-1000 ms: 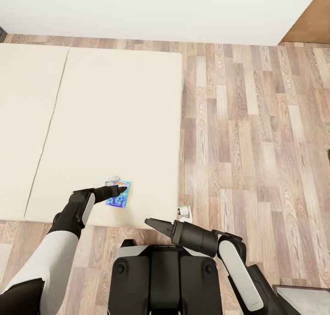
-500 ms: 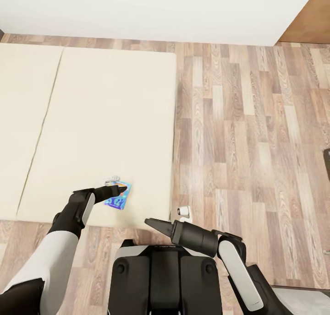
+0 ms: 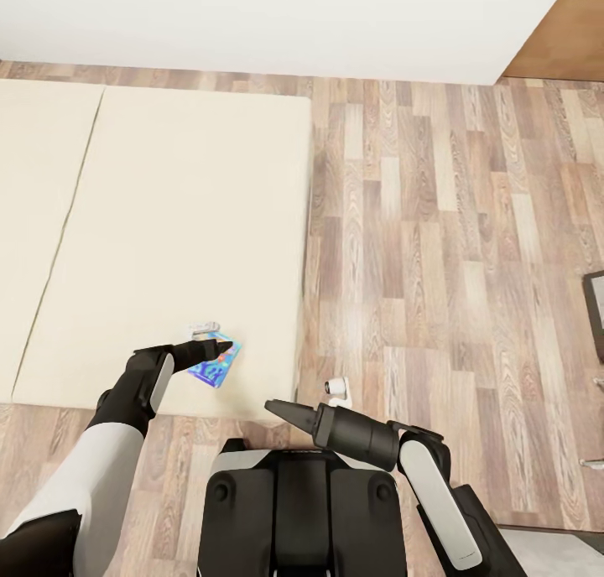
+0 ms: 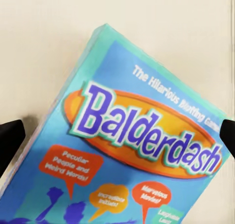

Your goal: Put all the toys in the child's room - the three board games (two on the bed and one on the table), the two jigsaw puzzles on the table, and the tennis ball on the table - inside the toy box on the table in the child's room.

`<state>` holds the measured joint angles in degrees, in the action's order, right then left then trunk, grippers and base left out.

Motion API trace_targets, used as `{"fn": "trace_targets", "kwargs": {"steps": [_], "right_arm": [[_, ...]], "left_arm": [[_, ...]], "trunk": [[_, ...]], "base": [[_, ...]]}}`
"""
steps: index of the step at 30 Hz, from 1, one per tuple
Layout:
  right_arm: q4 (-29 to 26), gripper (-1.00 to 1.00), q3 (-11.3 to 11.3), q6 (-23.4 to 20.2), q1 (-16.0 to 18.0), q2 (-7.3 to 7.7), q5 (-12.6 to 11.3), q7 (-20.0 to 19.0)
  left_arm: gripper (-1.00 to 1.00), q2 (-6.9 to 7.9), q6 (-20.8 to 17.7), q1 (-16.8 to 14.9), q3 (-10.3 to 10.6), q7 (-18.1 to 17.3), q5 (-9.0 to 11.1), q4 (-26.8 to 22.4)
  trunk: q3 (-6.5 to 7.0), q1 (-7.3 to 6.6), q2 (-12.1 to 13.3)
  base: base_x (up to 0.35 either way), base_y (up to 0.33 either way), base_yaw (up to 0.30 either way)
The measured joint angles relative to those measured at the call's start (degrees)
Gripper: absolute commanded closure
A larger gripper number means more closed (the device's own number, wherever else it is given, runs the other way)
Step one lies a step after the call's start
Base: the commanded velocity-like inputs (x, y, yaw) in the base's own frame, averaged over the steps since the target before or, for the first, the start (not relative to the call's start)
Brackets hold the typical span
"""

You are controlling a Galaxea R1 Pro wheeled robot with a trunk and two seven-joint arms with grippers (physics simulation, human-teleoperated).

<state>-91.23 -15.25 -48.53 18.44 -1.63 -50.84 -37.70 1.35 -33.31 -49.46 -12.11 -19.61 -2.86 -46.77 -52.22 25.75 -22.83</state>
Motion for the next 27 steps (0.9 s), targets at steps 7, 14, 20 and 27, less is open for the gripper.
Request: {"fn": "trace_targets", "kwargs": {"steps": [7,14,20,27], "right_arm": [[0.0,-1.0,0.0,0.0,0.0,-0.01,0.0,0.2],[0.0,-1.0,0.0,0.0,0.0,-0.02,0.0,0.1],[0.0,-1.0,0.0,0.0,0.0,-0.02,0.0,0.1],[0.0,-1.0,0.0,0.1,0.0,-0.01,0.0,0.1]], "left_arm": [[-1.0,-0.01,0.0,0.0,0.0,0.0,0.0,0.0],[-1.0,0.0,0.0,0.0,0.0,0.0,0.0,0.0],[-1.0,0.0,0.0,0.0,-0.1,0.0,0.0,0.0],[-1.0,0.0,0.0,0.0,0.0,-0.1,0.0,0.0]], "trunk": [[0.0,0.0,0.0],[0.0,0.0,0.0],[0.0,0.0,0.0],[0.0,0.0,0.0]], "base": [[0.0,-0.074,0.0],[0.0,-0.047,0.0],[0.0,-0.117,0.0],[0.0,-0.006,0.0]]}}
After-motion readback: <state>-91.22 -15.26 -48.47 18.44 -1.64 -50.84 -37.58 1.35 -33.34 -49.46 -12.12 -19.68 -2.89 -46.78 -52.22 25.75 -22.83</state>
